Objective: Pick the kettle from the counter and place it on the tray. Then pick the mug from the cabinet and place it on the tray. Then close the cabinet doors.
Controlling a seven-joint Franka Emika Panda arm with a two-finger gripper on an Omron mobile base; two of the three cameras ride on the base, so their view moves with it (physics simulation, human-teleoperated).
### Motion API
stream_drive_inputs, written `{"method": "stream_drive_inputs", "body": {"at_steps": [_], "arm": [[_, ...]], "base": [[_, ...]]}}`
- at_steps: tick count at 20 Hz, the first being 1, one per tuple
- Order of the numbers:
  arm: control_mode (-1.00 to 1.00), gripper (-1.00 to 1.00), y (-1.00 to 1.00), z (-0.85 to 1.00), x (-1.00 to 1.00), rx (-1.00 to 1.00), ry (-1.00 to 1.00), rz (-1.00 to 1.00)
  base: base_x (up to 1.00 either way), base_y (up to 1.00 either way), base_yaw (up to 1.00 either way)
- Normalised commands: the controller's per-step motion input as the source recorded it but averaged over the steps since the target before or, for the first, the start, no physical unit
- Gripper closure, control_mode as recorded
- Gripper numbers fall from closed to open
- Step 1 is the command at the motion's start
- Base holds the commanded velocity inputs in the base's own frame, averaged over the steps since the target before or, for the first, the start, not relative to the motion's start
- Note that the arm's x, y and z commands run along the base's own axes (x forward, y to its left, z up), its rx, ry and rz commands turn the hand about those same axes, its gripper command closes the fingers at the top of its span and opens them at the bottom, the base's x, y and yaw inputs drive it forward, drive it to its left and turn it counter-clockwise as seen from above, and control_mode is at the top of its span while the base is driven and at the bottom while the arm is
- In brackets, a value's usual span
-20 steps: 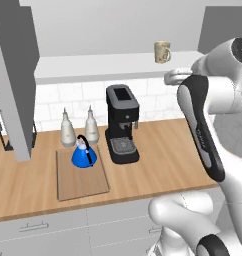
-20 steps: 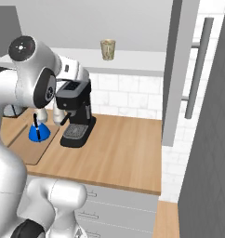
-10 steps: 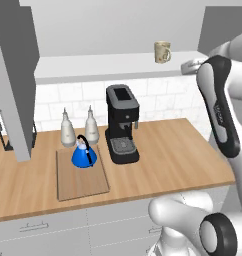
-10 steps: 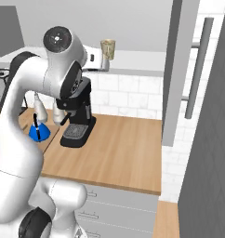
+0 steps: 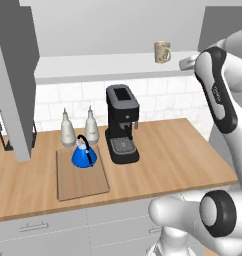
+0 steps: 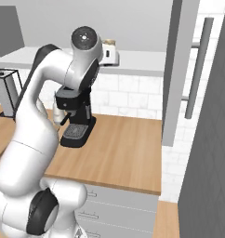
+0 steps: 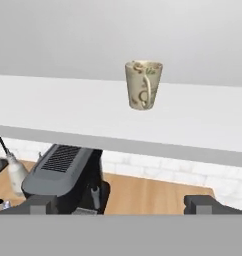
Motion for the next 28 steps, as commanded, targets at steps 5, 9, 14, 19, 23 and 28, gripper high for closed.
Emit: {"method": "stream_drive_inputs", "body": {"at_steps": [5,9,14,19,23,28], "arm": [[-1.0,-1.0,0.02,0.0,0.61,0.0,0.0,0.0],[-1.0,-1.0,-0.03,0.0,0.54,0.0,0.0,0.0],[-1.0,-1.0,0.0,0.0,0.44,0.0,0.0,0.0],[-1.0,-1.0,0.0,0.01,0.29,0.02,0.0,0.03],[-1.0,-1.0,0.0,0.0,0.25,0.06,0.0,0.08],[-1.0,-1.0,0.0,0.0,0.2,0.06,0.0,0.08]], "base": [[0.0,0.0,0.0],[0.0,0.0,0.0],[0.0,0.0,0.0],[0.0,0.0,0.0],[0.0,0.0,0.0],[0.0,0.0,0.0]]}}
